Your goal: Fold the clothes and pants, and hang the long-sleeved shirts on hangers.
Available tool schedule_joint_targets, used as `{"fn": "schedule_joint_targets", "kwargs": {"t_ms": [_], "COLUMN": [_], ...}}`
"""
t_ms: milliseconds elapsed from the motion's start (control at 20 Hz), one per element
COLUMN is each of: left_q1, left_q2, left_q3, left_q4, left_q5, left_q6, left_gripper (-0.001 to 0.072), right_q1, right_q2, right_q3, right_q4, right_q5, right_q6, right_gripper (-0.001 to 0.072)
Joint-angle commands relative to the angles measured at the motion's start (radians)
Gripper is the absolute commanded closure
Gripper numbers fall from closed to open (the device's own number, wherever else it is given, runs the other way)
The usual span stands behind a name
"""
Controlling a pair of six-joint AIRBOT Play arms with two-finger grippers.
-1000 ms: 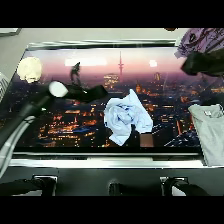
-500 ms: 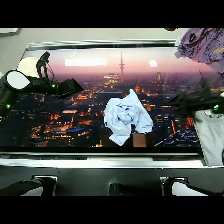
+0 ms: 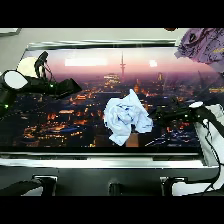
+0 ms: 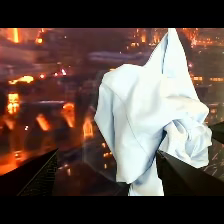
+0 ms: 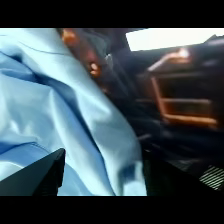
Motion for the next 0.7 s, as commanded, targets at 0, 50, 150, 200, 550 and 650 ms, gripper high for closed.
{"fn": "schedule_joint_targets", "kwargs": {"t_ms": [0, 50, 150, 200, 550, 650], "left_q1": [0.001, 0.001, 0.006, 0.01, -0.094, -0.191], "left_q2": [0.001, 0.001, 0.003, 0.003, -0.01, -0.042], "left_q3": [0.001, 0.002, -0.001, -0.019, -0.483, -0.522], "left_q4": [0.0, 0.0, -0.01, 0.003, -0.444, -0.458], "left_q5": [0.004, 0.001, -0.045, -0.059, 0.054, 0.106], "left_q6": [0.0, 0.0, -0.031, -0.026, 0.302, 0.299], "left_gripper": [-0.0013, -0.0013, -0.0013, -0.0013, 0.0079, 0.0079], "right_q1": [0.039, 0.045, 0.048, 0.048, 0.048, 0.048], "right_q2": [-0.043, -0.045, -0.034, -0.02, 0.083, 0.084], "right_q3": [-0.006, -0.006, -0.001, 0.003, 0.026, 0.026], "right_q4": [-0.009, -0.013, -0.013, -0.014, -0.014, -0.014], "right_q5": [-0.041, -0.038, -0.04, -0.045, -0.094, -0.094], "right_q6": [-0.018, -0.018, -0.029, -0.037, -0.022, -0.009], "right_gripper": [0.019, 0.0299, 0.0671, 0.0679, 0.0678, 0.0678]}}
